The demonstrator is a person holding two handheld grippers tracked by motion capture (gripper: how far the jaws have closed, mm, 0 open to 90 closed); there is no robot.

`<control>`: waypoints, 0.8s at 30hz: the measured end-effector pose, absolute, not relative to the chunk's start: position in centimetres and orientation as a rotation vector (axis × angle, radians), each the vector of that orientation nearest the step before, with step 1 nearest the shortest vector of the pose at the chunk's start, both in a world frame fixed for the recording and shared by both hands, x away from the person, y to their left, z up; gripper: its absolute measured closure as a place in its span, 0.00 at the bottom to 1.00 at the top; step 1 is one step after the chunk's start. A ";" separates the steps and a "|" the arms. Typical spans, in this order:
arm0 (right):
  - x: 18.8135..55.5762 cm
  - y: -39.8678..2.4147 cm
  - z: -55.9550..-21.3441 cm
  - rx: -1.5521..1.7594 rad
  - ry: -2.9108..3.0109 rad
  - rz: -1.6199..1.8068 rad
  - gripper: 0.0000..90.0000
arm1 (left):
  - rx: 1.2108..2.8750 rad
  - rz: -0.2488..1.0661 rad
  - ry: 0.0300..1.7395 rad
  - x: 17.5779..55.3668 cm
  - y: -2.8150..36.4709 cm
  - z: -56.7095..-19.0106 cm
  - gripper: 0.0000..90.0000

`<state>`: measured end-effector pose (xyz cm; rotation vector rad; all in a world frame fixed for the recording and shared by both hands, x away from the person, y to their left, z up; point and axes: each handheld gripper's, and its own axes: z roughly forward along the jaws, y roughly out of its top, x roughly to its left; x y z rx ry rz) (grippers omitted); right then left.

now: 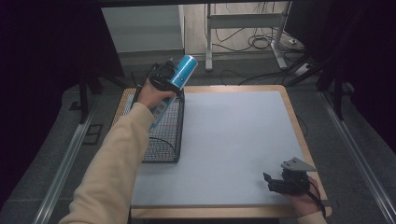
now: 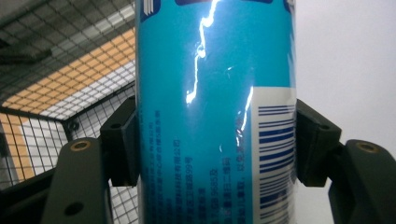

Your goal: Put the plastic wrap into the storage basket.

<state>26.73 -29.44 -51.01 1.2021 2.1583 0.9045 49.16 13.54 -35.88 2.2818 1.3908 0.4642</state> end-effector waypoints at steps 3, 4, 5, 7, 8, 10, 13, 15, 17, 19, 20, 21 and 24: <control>26.7 -29.4 -50.9 1.194 2.155 0.908 0.14 | 2.286 0.472 1.404 49.3 13.8 -36.4 0.35; 26.7 -29.4 -50.9 1.195 2.154 0.908 0.14 | 2.288 0.471 1.403 49.4 13.9 -36.6 0.35; 26.7 -29.4 -51.0 1.196 2.155 0.905 0.14 | 2.291 0.472 1.409 49.5 14.0 -36.9 0.35; 26.7 -29.5 -51.0 1.198 2.156 0.904 0.14 | 2.297 0.474 1.416 49.7 14.1 -37.4 0.35; 26.7 -29.5 -51.0 1.198 2.156 0.904 0.14 | 2.304 0.473 1.416 49.8 14.1 -37.6 0.35; 26.7 -29.4 -51.0 1.197 2.157 0.903 0.14 | 2.312 0.461 1.419 49.9 14.2 -38.1 0.35; 26.7 -29.4 -51.0 1.197 2.155 0.903 0.14 | 2.325 0.460 1.431 50.2 14.1 -38.7 0.35; 26.7 -29.5 -51.0 1.197 2.158 0.901 0.14 | 2.326 0.459 1.436 50.5 14.2 -39.2 0.35; 26.8 -29.4 -51.1 1.196 2.159 0.898 0.14 | 2.330 0.459 1.437 50.7 14.2 -39.6 0.35; 26.8 -29.4 -51.1 1.195 2.161 0.894 0.14 | 2.332 0.460 1.436 50.8 14.2 -39.8 0.35; 26.8 -29.4 -51.1 1.198 2.158 0.894 0.14 | 2.343 0.461 1.441 51.0 14.2 -40.2 0.35; 26.8 -29.4 -51.1 1.199 2.158 0.894 0.14 | 2.347 0.460 1.444 51.1 14.1 -40.4 0.35; 26.8 -29.5 -51.1 1.204 2.156 0.894 0.14 | 2.358 0.452 1.454 51.4 14.2 -41.0 0.35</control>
